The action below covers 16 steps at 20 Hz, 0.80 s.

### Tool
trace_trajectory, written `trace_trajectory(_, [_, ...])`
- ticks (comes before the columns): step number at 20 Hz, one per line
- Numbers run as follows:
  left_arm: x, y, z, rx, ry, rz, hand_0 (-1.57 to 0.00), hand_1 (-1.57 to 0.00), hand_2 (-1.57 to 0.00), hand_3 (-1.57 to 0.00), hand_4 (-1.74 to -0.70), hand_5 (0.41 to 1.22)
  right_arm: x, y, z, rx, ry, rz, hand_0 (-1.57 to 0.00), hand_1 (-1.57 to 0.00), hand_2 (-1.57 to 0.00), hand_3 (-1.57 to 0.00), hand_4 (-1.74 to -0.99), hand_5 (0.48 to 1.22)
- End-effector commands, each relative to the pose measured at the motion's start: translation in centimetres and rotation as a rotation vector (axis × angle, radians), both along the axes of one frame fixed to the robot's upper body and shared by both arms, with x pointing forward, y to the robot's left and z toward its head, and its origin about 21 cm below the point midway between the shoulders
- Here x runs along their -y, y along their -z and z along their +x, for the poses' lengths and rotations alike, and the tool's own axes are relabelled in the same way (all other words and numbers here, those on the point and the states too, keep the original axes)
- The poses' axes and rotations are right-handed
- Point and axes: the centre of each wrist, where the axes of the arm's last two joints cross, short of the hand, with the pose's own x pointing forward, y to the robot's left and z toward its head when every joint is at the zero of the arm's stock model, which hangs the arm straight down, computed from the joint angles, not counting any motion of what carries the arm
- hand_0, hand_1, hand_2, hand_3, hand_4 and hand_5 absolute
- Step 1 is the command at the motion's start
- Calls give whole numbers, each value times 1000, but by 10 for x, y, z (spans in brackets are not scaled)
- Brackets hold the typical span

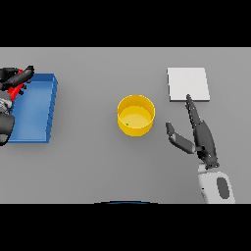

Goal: Pick up the red beaker and tilt it to pour out 1 green nut into yellow bowl. Pick up the yellow bowl and place it on the metallic measuring scale.

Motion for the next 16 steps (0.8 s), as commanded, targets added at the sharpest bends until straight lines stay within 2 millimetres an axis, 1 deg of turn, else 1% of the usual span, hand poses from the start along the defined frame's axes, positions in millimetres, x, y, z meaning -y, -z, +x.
trace_trajectory(1, [0,-1,-9,-13,14,11,-641,-565,-536,-452,-823,667,-1,0,-2,10,-1,-8,1,1,1,1,-1151,677])
trace_trajectory(2, [-1,-1,-16,-32,35,58,-513,-452,-429,-361,-785,656,2,2,-5,14,-3,-11,1,1,1,1,-1147,680])
trace_trajectory(3, [4,-1,-19,-41,52,80,-410,-361,-343,-289,-762,651,3,0,-3,11,4,-2,1,1,1,1,-1145,685])
trace_trajectory(4, [1,-2,-22,-32,50,92,-328,-289,-274,-231,-750,647,3,1,-4,14,1,-9,1,1,1,1,-1148,688])
trace_trajectory(5, [2,3,-25,-28,51,96,-262,-231,-219,-185,-741,648,3,-1,-2,14,-4,-14,1,1,1,1,-1156,690])
trace_trajectory(7, [7,4,-23,-6,43,110,-167,-147,-140,-118,-724,647,2,-1,-2,8,-1,-19,1,1,1,1,-1164,688])
trace_trajectory(9, [8,6,-24,9,31,124,-107,-94,-89,-75,-708,647,2,-1,-2,13,-2,-16,1,1,1,1,-1176,688])
trace_trajectory(10, [6,1,-25,35,26,129,-85,-75,-71,-60,-705,653,0,-1,-3,2,6,-26,1,1,1,1,-1178,679])
trace_trajectory(12, [7,-2,-21,68,18,121,-54,-48,-45,-38,-711,663,-2,-1,-2,-13,14,-65,1,1,1,1,-1163,677])
trace_trajectory(14, [6,-3,-16,98,19,107,-34,-30,-29,-24,-710,679,-3,-9,3,16,-58,-132,1,1,1,1,-1132,703])
trace_trajectory(16, [11,-3,-13,110,23,114,-22,-19,-18,-15,-710,689,0,-14,9,26,-139,-223,1,1,1,1,-1153,728])
